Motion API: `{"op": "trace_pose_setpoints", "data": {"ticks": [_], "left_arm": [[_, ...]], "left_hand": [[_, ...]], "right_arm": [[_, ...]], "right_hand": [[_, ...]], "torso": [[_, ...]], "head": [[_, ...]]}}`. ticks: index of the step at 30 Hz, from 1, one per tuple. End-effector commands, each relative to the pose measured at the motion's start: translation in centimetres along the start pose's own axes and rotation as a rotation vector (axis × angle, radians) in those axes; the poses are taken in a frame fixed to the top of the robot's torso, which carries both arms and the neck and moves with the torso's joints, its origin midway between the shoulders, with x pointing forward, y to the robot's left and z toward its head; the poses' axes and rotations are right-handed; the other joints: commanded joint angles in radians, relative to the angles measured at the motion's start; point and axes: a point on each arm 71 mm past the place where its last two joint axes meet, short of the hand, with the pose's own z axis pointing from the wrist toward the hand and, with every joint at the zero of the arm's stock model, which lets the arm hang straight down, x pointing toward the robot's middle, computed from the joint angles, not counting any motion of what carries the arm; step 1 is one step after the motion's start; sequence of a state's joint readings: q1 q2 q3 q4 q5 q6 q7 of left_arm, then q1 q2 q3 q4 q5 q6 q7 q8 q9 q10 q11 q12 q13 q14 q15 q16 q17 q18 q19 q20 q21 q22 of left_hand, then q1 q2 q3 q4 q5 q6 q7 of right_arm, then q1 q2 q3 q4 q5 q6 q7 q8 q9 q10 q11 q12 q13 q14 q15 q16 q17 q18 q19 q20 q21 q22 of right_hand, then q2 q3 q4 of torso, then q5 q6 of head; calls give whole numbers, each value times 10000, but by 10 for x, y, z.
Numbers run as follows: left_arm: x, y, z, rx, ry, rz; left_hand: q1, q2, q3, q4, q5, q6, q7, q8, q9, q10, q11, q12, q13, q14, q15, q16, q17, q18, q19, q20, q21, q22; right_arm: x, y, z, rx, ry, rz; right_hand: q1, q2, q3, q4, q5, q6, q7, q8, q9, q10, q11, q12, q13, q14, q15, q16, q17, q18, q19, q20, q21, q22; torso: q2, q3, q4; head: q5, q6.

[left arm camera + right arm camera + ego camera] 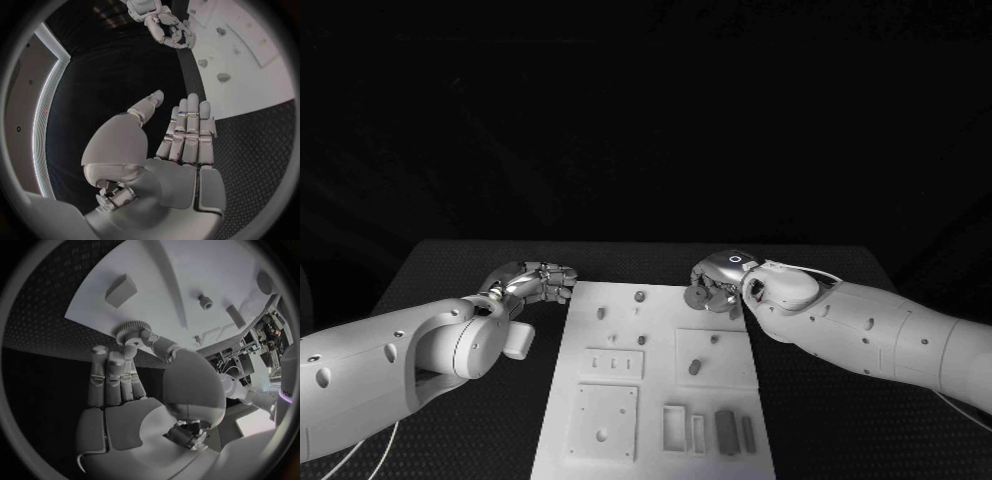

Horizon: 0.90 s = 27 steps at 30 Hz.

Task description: Assemble the parts on the task board

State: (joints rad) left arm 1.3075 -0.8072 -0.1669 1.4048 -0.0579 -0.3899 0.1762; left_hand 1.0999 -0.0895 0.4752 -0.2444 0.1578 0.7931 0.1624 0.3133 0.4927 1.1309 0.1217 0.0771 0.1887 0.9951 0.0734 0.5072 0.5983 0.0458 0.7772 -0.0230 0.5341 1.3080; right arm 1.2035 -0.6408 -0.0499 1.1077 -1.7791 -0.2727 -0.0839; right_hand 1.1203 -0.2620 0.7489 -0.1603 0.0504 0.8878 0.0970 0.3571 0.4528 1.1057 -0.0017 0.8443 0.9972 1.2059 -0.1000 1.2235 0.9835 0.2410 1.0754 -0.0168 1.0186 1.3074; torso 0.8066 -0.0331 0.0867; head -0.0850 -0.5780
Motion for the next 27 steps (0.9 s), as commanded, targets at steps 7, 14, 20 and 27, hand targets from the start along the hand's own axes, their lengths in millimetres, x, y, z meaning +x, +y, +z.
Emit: {"op": "trace_pose_setpoints", "data": {"ticks": [7,14,20,27], "left_arm": [[2,-2,0,88,135,16],[0,-1,-1,89,76,33],[2,-1,-2,52,76,45],[2,-1,-2,68,73,44]], "left_hand": [[-96,25,44,-3,-46,-73,27,-19,13,-68,-8,-70,19,73,24,-65,18,155,-51,-11,35,174],[-97,27,46,-5,-45,-72,26,-19,15,-68,-8,-70,22,73,24,-69,23,155,-52,-11,37,173],[-89,26,52,-14,-42,-73,25,-20,16,-68,-9,-71,24,75,23,-72,29,156,-53,-13,39,173],[-85,23,55,-21,-42,-75,25,-20,17,-71,-9,-73,25,77,23,-75,34,157,-54,-13,42,173]], "right_arm": [[11,7,-6,-88,146,-418],[-10,23,-3,-301,-628,-714],[-32,38,-3,-490,-1632,-1011],[-43,61,-3,-930,-2213,-1321]], "right_hand": [[-70,-111,705,165,18,1155,104,-27,-2,-240,-1,236,-251,29,-64,51,-2,208,21,-59,136,173],[-133,-191,794,215,9,1215,84,-31,-10,-215,-22,327,-338,61,-84,66,1,208,60,-78,176,163],[-159,-288,894,307,-11,1238,62,-47,-18,-115,-49,417,-455,153,-114,88,-3,208,164,-133,222,136],[-190,-346,932,318,-18,1285,32,-29,-5,-19,-82,466,-550,233,-146,107,0,208,229,-185,251,120]], "torso": [[-4,-16,19],[-7,-13,8],[-4,-24,2],[-11,-23,15]], "head": [[9,16],[70,41],[91,67],[148,82]]}}
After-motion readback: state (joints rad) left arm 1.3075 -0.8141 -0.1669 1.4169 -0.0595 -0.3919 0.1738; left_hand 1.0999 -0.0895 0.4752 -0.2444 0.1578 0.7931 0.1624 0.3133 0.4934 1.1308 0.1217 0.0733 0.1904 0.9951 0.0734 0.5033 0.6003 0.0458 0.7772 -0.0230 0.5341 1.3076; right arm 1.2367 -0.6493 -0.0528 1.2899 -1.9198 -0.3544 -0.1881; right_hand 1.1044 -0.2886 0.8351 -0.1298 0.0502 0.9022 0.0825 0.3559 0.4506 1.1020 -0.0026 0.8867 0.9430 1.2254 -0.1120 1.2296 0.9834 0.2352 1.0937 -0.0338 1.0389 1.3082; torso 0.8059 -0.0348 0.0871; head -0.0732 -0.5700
